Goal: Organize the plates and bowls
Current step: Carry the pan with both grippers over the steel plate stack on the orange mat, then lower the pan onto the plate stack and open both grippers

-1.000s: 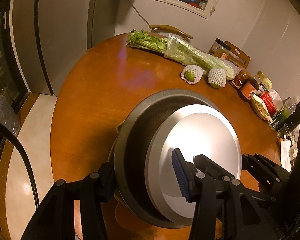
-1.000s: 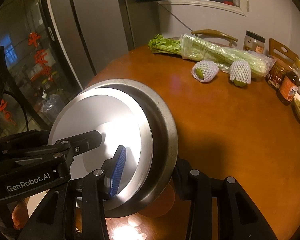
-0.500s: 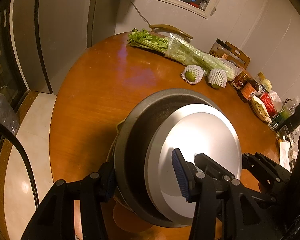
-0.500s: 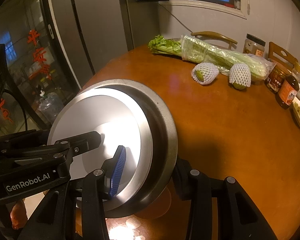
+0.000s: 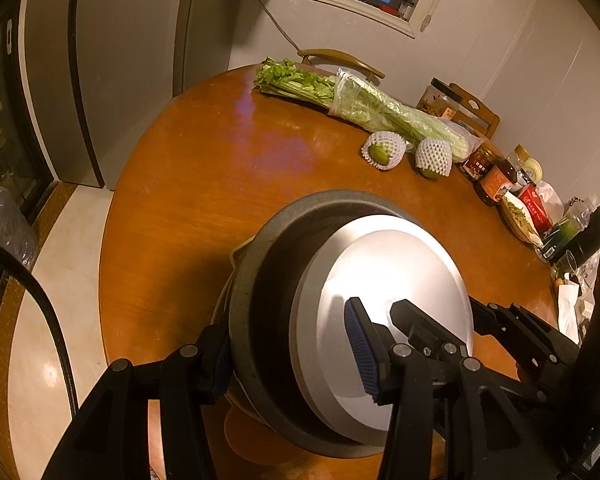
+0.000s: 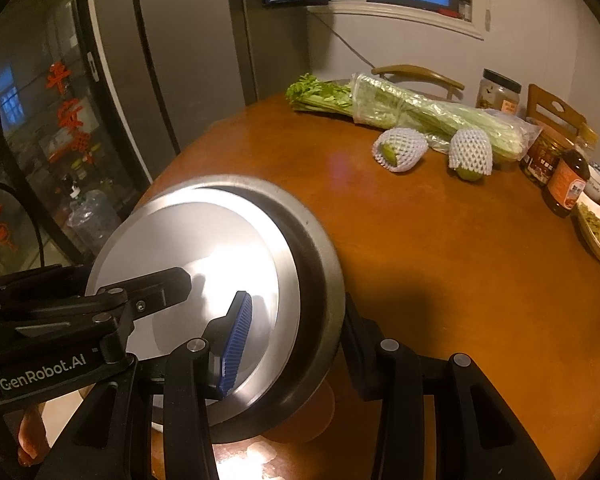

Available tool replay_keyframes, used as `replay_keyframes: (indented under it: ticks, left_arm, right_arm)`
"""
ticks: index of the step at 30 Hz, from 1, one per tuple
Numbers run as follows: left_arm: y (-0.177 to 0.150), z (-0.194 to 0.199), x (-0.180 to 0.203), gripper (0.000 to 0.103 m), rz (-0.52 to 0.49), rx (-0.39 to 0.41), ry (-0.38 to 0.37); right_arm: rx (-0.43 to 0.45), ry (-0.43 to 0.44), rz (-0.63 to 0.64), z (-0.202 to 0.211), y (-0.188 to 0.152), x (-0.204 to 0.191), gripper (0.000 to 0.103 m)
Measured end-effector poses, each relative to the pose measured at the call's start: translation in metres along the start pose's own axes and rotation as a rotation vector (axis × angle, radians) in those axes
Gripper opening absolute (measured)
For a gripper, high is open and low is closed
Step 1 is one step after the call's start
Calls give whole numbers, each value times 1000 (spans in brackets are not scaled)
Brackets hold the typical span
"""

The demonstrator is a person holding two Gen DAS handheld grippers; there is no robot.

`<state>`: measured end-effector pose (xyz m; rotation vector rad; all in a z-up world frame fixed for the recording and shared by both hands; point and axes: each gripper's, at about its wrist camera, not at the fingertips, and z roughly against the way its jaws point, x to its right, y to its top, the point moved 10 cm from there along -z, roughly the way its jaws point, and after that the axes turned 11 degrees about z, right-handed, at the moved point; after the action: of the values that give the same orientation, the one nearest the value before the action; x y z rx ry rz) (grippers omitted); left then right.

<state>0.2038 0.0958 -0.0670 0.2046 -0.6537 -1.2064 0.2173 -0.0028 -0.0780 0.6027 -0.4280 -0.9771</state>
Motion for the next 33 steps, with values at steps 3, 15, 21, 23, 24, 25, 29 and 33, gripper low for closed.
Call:
replay_keyframes:
  ticks: [3, 15, 21, 23, 24, 25, 29, 33]
  left_arm:
    - [0, 1, 1, 51, -1, 1, 1]
    - [2, 5, 1, 51, 2, 9, 4]
    - [4, 11, 1, 52, -10, 27, 12]
    - [6, 13, 1, 53, -9, 34, 14]
    - [6, 15, 1, 54, -11, 40, 21]
    - [8, 16, 1, 54, -14, 46, 27]
    - [11, 22, 1, 54, -14, 64, 23]
    - [13, 32, 2, 55, -19, 92, 28]
  right_arm:
    - [3, -7, 1, 2, 0, 0, 45]
    - [11, -13, 9, 5, 2, 0, 46]
    - [25, -16, 18, 10, 5, -1, 49]
    - [32, -18, 22, 13, 7, -2, 50]
    - [34, -18, 24, 14, 8, -2, 51]
    - [35, -19, 28, 14, 9, -2, 51]
    - [50, -25, 39, 19, 14, -2, 52]
    - [67, -34, 35, 26, 17, -1, 54]
